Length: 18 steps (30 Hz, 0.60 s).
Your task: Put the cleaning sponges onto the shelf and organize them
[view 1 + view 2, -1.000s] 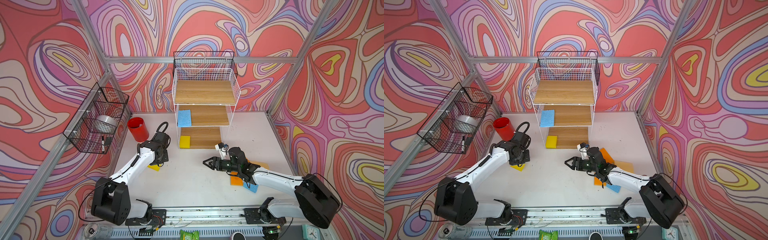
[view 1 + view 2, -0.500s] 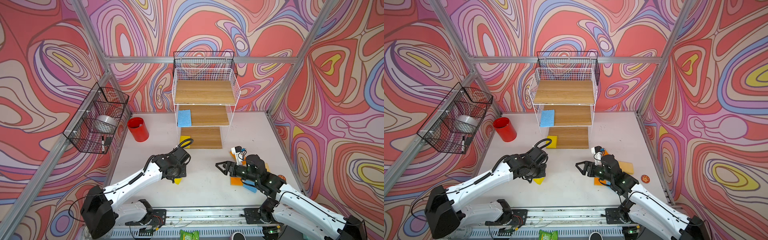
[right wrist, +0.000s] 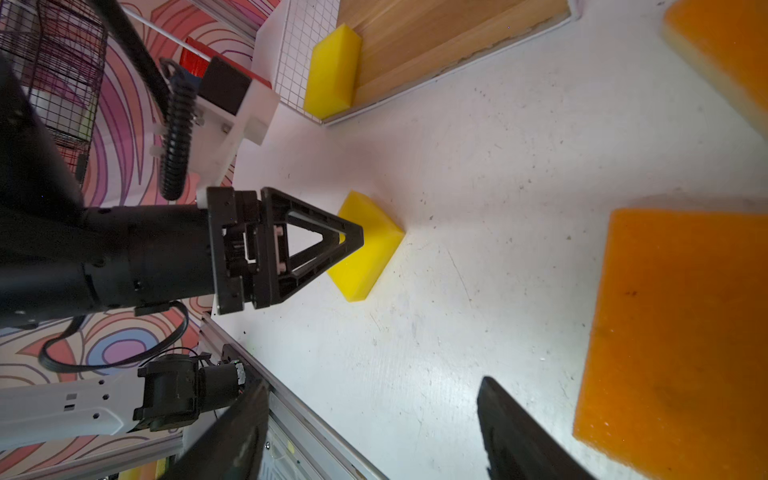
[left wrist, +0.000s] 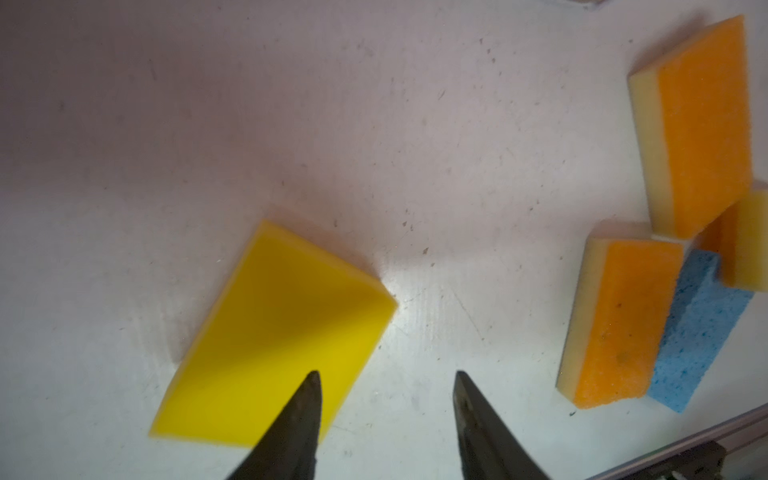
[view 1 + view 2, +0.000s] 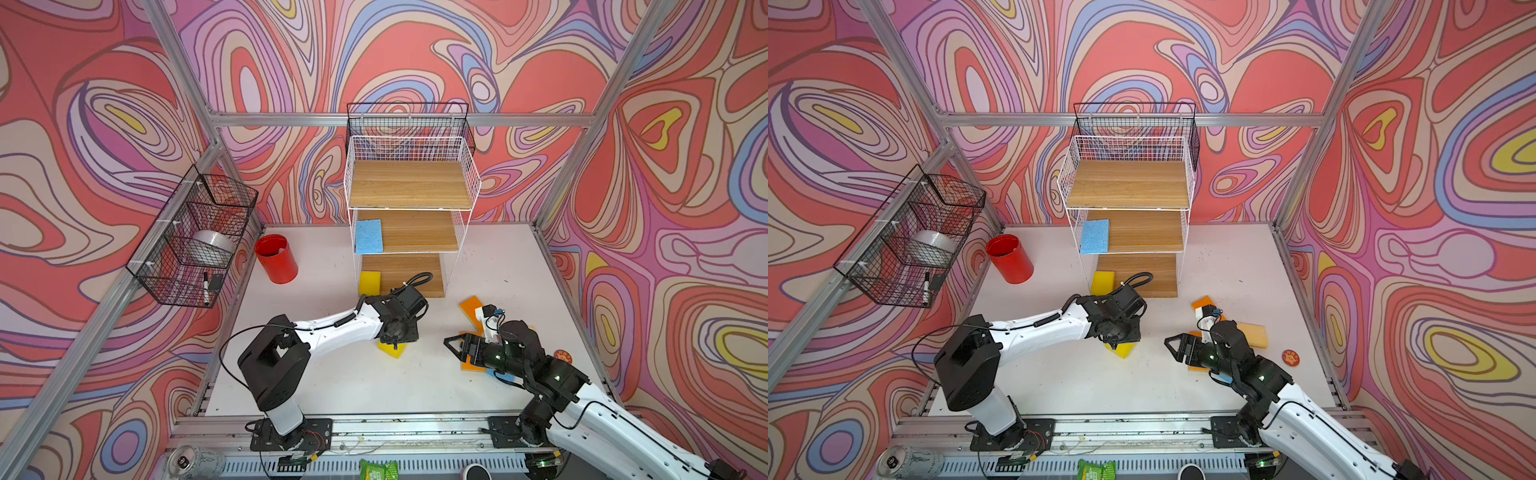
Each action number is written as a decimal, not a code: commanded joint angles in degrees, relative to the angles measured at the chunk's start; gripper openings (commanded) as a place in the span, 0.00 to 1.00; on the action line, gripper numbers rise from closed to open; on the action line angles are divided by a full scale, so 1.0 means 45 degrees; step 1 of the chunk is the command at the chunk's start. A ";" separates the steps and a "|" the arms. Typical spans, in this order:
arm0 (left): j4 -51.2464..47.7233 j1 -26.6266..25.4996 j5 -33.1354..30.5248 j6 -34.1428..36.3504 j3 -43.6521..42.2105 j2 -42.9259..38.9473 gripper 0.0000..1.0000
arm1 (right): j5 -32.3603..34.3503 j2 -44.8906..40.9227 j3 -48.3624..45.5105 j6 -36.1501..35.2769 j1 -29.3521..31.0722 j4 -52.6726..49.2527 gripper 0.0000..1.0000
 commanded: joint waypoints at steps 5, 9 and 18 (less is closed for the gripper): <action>0.0693 -0.0091 -0.0363 -0.0257 -0.0246 -0.0826 0.84 | 0.0555 0.0699 0.0135 -0.0147 -0.0022 -0.0505 0.74; 0.0634 -0.0098 -0.1010 -0.0202 -0.1325 -0.2697 0.84 | 0.0026 0.1517 -0.0335 0.0908 -0.0007 0.0822 0.67; 0.0138 -0.0096 -0.1914 -0.0208 -0.5373 -0.7605 0.84 | -0.0231 0.3728 -0.0951 0.2382 0.0728 0.4127 0.63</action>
